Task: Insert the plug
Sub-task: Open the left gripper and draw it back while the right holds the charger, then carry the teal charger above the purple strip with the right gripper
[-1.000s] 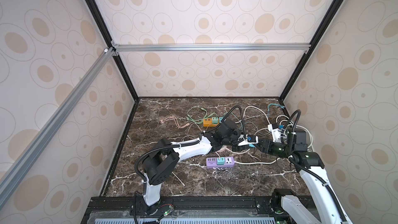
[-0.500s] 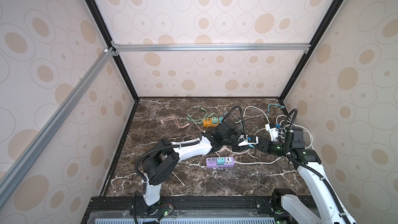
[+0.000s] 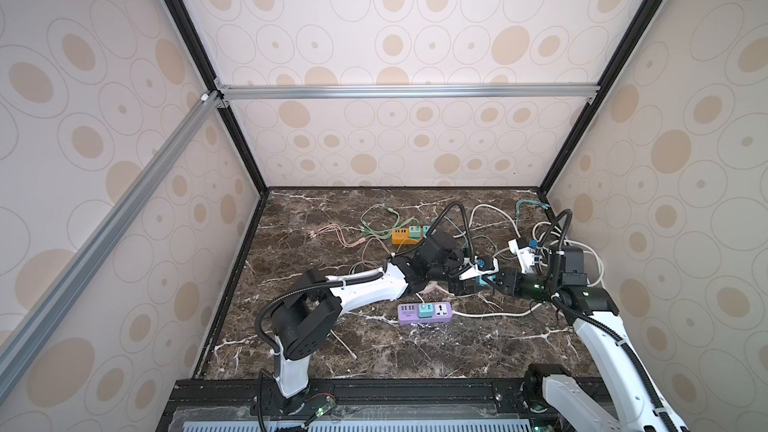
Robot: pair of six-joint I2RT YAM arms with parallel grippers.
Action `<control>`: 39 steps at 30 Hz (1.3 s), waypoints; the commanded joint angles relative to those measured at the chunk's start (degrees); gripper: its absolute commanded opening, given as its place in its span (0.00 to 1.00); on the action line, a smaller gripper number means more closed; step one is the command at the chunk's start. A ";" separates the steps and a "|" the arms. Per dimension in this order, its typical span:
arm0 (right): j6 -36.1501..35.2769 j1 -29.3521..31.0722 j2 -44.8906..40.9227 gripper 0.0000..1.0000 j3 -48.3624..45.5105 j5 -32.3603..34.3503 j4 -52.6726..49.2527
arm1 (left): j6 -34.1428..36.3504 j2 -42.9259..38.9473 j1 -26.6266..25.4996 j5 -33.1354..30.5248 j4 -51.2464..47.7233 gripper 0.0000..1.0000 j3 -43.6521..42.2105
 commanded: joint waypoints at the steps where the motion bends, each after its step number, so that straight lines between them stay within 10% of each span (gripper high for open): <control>1: -1.61 0.37 0.08 0.00 -0.02 -2.20 4.84 | -5.27 -7.12 0.72 -3.74 7.38 0.88 -3.80; 9: -8.94 1.77 2.00 0.00 0.42 -0.73 11.06 | -15.30 -24.22 1.62 -11.76 27.93 0.98 -23.03; 20: -36.17 8.00 0.33 0.00 1.69 3.48 8.26 | -21.51 -38.30 1.89 -41.28 36.64 0.98 -37.51; 27: -56.75 9.09 6.93 0.00 6.41 -3.19 -2.04 | -22.48 -42.07 1.89 -42.98 36.97 0.98 -41.70; 39: -66.55 18.92 18.18 0.00 10.96 8.20 -8.76 | -23.87 -48.96 1.83 -47.62 35.49 0.98 -47.41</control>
